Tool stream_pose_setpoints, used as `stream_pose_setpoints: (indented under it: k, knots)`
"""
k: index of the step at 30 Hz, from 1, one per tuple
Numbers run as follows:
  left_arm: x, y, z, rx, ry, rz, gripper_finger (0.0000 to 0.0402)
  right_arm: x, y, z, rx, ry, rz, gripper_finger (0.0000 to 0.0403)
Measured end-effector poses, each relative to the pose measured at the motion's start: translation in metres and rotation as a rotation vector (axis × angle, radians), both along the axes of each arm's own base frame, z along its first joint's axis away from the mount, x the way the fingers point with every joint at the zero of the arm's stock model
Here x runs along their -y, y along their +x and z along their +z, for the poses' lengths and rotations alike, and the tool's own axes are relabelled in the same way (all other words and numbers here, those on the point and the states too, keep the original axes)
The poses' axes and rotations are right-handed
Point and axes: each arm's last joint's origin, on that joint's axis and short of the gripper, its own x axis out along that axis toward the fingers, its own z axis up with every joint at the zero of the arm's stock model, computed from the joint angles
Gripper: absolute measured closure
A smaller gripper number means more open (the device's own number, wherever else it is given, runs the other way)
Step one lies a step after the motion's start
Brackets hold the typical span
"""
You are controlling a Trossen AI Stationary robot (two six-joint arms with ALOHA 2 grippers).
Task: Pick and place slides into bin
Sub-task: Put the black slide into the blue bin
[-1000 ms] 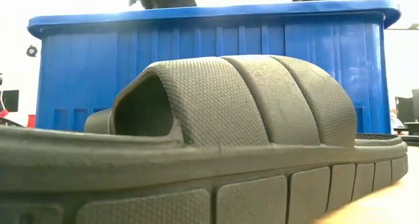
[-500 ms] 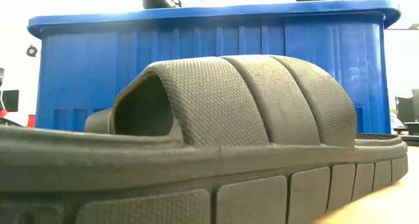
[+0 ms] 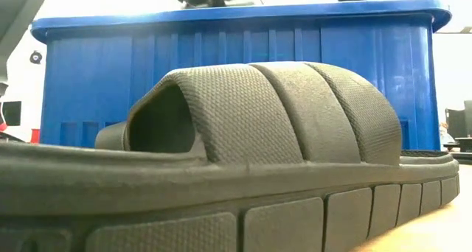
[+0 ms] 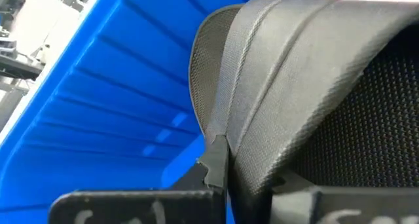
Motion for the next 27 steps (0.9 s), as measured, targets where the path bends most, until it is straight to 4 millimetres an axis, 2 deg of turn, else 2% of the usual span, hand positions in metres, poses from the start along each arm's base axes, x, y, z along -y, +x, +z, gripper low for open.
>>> stream_pose_setpoints:
  k: [4,13,21,27]
  knots:
    - [-0.004,0.012,-0.01,-0.015,0.001,0.0,0.04,-0.001,-0.002,0.002,-0.006,-0.006,0.004,0.0346]
    - [-0.012,0.021,-0.039,-0.067,-0.003,0.021,0.04,-0.001,-0.006,0.003,0.012,0.0,-0.003,0.0346]
    - [-0.015,0.032,-0.074,-0.143,-0.033,0.0,0.04,-0.002,-0.009,0.005,0.014,-0.005,-0.001,0.0346]
    - [-0.02,0.035,-0.085,-0.157,-0.036,0.009,0.04,-0.003,-0.011,0.006,0.023,-0.007,-0.001,0.0346]
